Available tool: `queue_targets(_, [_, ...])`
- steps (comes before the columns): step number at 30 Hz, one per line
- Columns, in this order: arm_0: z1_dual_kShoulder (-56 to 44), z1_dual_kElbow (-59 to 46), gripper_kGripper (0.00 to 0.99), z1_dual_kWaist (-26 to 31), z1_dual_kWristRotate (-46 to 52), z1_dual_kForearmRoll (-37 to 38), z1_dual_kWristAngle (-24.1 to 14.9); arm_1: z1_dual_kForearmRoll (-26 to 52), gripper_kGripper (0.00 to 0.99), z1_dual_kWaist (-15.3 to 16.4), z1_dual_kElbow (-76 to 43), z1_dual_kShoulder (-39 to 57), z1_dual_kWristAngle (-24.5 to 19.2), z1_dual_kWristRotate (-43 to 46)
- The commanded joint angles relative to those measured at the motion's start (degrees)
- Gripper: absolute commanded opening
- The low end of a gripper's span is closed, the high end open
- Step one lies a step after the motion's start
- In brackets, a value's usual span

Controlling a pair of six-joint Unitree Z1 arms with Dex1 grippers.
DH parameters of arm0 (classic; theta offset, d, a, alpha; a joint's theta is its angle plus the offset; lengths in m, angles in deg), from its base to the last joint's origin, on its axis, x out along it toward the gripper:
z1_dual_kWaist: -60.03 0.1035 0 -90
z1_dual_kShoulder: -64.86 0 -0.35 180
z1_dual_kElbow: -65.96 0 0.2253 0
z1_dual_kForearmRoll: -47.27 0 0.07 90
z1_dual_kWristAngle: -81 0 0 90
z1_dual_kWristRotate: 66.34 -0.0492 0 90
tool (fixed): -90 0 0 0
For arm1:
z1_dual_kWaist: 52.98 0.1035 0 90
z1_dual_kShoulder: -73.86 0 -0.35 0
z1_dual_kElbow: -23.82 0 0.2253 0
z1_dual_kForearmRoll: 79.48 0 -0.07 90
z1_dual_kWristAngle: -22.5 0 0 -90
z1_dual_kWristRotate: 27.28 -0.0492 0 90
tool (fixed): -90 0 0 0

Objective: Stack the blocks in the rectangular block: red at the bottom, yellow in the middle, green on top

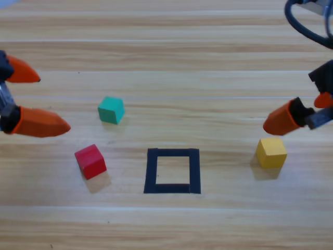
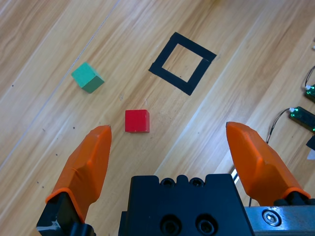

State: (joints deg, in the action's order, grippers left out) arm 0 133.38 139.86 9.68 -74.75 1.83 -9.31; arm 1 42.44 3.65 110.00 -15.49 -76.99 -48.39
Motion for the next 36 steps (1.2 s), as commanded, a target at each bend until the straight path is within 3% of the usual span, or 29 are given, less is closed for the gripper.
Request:
queue_targets(1, [2.15, 0.95, 0.990, -0.71, -1.79, -2.26, 0.58, 1.68, 0.982, -2.14, 0.81, -6.80, -7.39, -7.37])
queue_targets(4, [3.29, 2.45, 0.990, -0.71, -2.14, -3.49, 0.76, 0.54, 0.982, -2.49, 3.45, -11.37, -13.01, -9.13])
queue_targets(8, [4.88, 4.82, 0.990, -0.71, 1.29, -4.98, 0.49, 0.54, 0.982, -5.22, 4.50, -14.98, -13.10, -10.18])
queue_targets(17, [13.23, 13.08, 0.989, -0.71, 28.62, -8.85, -7.51, 0.54, 0.983, -10.31, 6.88, -22.36, -7.56, -12.64])
queue_targets(21, [13.40, 14.05, 0.988, -0.71, 35.66, -10.52, -11.02, 0.54, 0.982, -11.55, 8.11, -25.35, -6.33, -13.61])
queue_targets(23, [13.93, 15.01, 0.988, -0.71, 38.73, -13.25, -13.48, 0.54, 0.982, -12.07, 8.11, -26.84, -3.61, -13.79])
queue_targets(26, [17.09, 17.91, 0.973, -0.71, 44.18, -17.38, -17.17, 0.71, 0.982, -12.16, 8.19, -27.98, -3.17, -13.79])
queue_targets(30, [26.50, 29.78, 0.963, -0.71, 54.55, -29.68, -21.22, 0.71, 0.983, -12.51, 8.37, -29.83, -2.73, -14.67])
queue_targets(33, [31.33, 35.76, 0.962, -0.71, 61.85, -35.66, -21.74, 1.42, 0.983, -13.13, 8.19, -31.41, -2.73, -15.19])
queue_targets(36, [32.47, 36.55, 0.960, -0.71, 66.86, -37.06, -20.34, 2.03, 0.977, -13.65, 7.93, -32.29, -2.11, -15.11])
